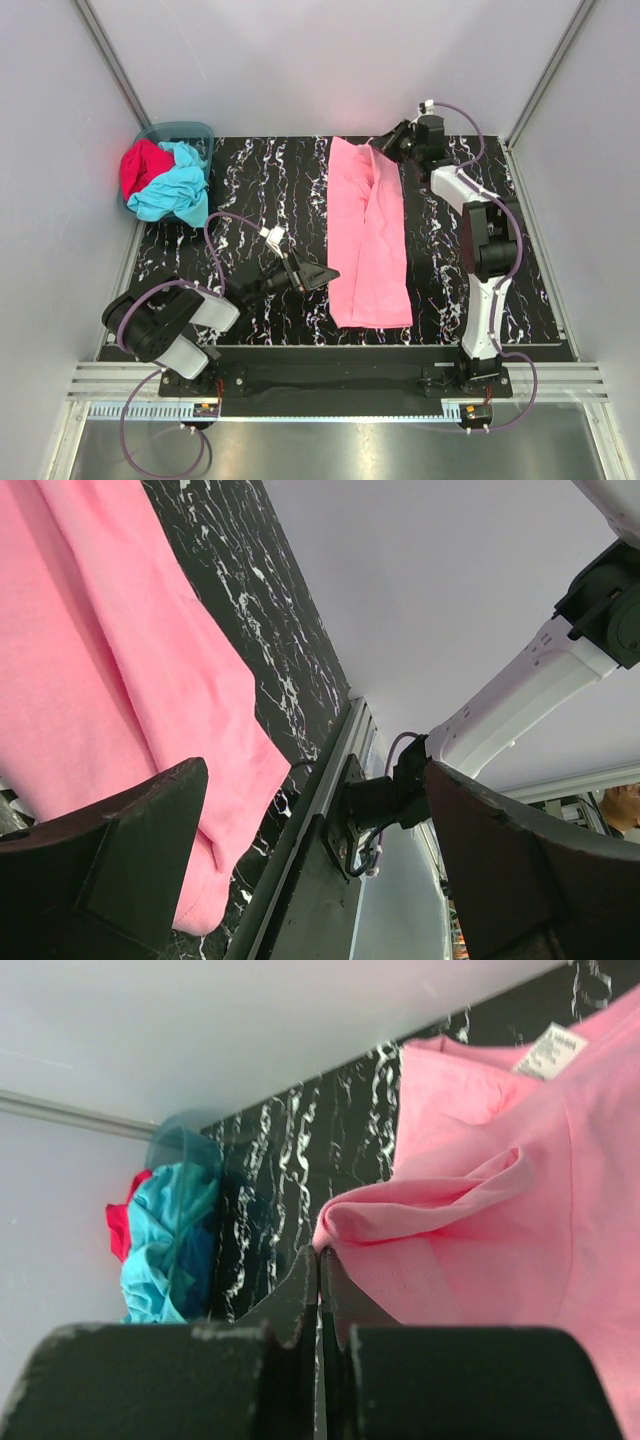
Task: Fold and stack the t-shirts
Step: Fold the tshirt
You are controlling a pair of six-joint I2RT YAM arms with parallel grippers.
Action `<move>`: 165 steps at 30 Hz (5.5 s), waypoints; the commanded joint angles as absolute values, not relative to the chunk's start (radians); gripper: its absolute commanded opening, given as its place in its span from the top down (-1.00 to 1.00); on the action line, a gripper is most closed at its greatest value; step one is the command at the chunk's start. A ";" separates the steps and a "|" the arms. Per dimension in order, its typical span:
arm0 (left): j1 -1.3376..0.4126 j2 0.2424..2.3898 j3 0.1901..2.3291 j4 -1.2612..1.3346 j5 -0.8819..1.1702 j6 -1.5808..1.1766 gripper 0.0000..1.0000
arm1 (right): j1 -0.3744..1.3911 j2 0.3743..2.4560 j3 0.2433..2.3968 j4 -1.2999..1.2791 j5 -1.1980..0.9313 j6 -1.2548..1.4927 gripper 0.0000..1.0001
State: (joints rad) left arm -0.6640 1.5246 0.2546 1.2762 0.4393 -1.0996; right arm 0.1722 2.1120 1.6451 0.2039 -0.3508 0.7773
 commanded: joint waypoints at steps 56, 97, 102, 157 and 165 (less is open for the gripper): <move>-0.640 1.762 0.247 1.601 0.442 -1.138 -0.97 | 0.247 1.448 1.124 0.095 0.094 0.771 -0.30; -0.798 1.862 0.129 1.663 0.324 -1.135 -0.97 | 0.259 0.680 0.463 -0.624 -0.078 0.974 -0.30; -0.796 1.755 0.074 1.538 0.281 -1.111 -0.98 | 0.259 0.695 0.485 -0.624 -0.032 0.960 -0.32; -0.805 1.806 0.100 1.384 0.342 -1.068 -0.96 | 0.097 0.765 0.193 -0.216 -0.440 1.048 -0.17; -0.805 1.664 0.071 1.220 0.307 -1.017 -0.96 | 0.095 0.842 0.359 -0.385 -0.362 0.907 -0.21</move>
State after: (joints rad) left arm -0.7998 1.7004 0.1051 1.3460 0.3202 -1.0798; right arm 0.0944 0.8417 0.3119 -0.3058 -0.4076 0.9688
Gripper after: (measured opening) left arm 0.983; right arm 0.601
